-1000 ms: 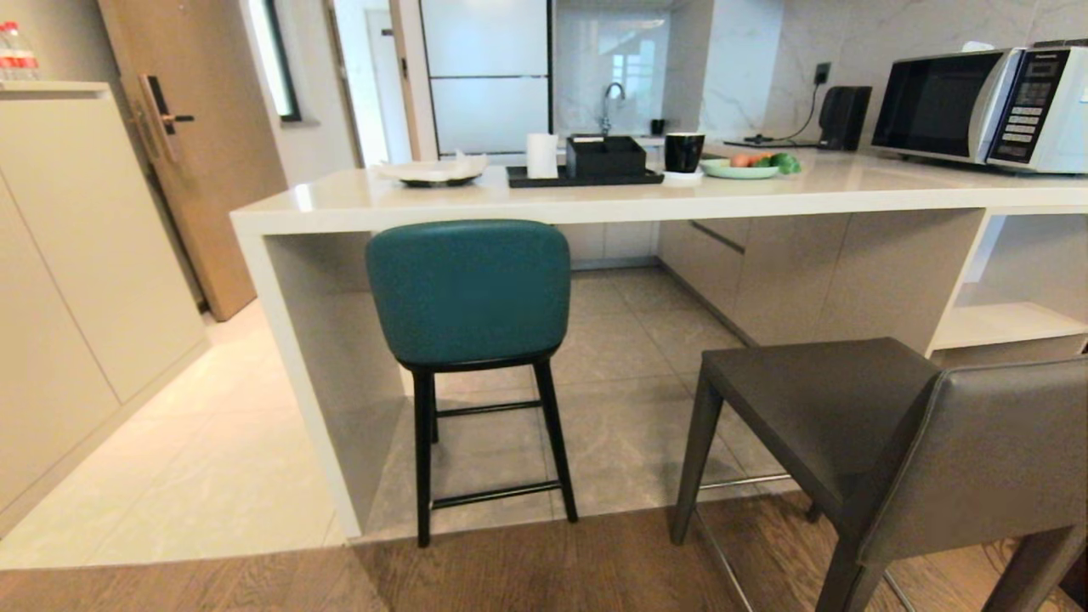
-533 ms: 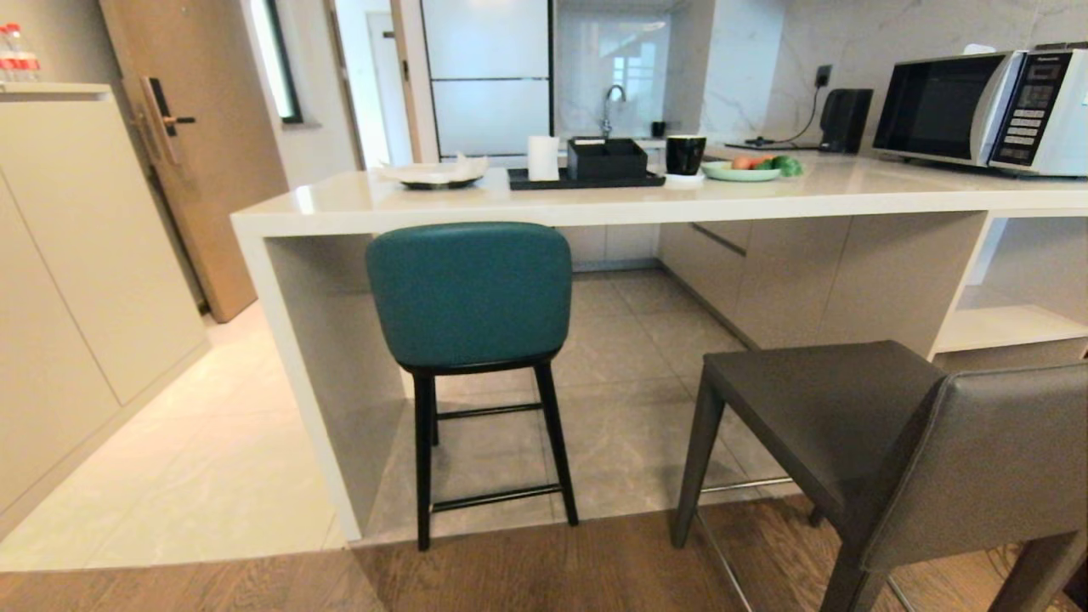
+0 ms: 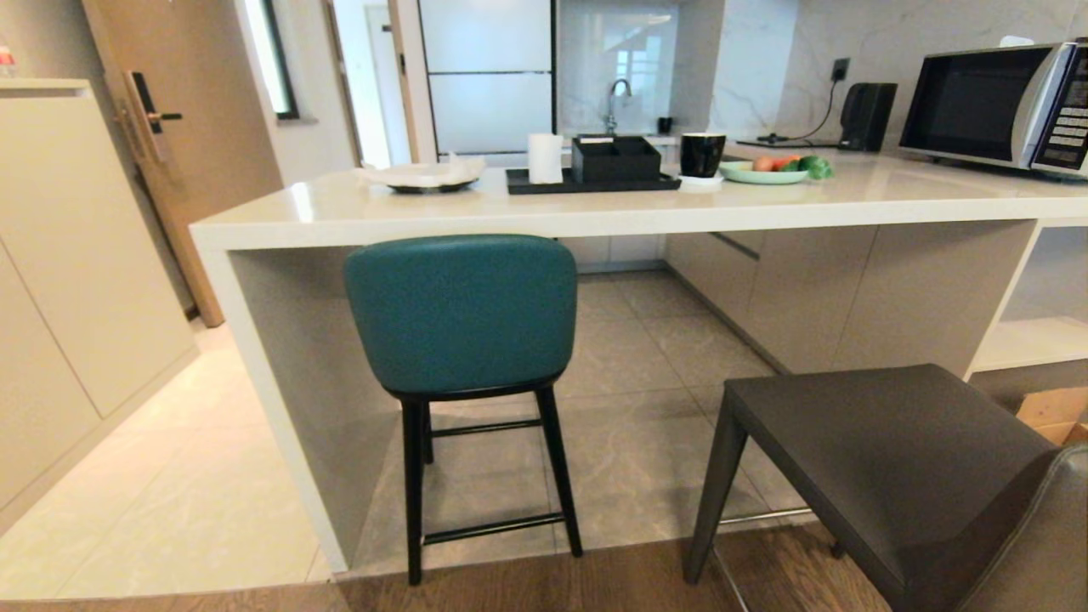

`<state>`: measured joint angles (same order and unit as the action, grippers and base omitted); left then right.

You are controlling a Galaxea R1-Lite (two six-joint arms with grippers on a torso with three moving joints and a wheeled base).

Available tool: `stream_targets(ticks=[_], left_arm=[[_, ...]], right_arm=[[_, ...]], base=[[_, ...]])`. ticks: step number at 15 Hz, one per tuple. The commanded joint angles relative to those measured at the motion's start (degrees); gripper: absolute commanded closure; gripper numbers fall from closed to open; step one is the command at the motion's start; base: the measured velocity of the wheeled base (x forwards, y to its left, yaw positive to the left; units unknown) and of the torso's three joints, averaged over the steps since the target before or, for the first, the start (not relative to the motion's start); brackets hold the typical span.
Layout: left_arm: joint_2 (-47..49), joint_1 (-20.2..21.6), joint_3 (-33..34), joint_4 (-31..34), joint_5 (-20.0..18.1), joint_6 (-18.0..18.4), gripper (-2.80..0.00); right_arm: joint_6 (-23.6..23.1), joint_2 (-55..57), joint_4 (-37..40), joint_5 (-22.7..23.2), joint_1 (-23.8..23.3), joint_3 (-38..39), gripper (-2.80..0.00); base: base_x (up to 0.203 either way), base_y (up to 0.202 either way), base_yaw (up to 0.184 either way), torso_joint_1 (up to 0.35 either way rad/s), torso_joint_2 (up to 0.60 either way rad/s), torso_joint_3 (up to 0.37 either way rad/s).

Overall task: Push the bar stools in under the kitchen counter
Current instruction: Pull the blue chair out from under the dining table

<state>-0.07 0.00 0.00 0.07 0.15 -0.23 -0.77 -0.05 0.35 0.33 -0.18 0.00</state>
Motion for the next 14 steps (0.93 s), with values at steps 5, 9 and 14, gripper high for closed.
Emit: stream_targets(ticks=[5,9,14], left_arm=[[0.07,0.0,0.0,-0.07,0.03,-0.03,0.0],[0.07,0.0,0.0,0.01,0.03,-0.03,0.0],[0.07,0.0,0.0,-0.07,0.03,-0.03,0.0]], right_arm=[[0.05,0.05,0.0,0.02,0.01,0.0,0.0],[0.02,0.05,0.0,-0.02,0.01,0.0,0.0],[0.05,0.05,0.0,0.02,0.01,-0.02,0.0]], base=[[0.0,0.0,0.0,0.0,0.0,0.0],[0.001,0.167,-0.007,0.002,0.0,0.005],[0.0,0.157,0.001,0.002,0.0,0.003]])
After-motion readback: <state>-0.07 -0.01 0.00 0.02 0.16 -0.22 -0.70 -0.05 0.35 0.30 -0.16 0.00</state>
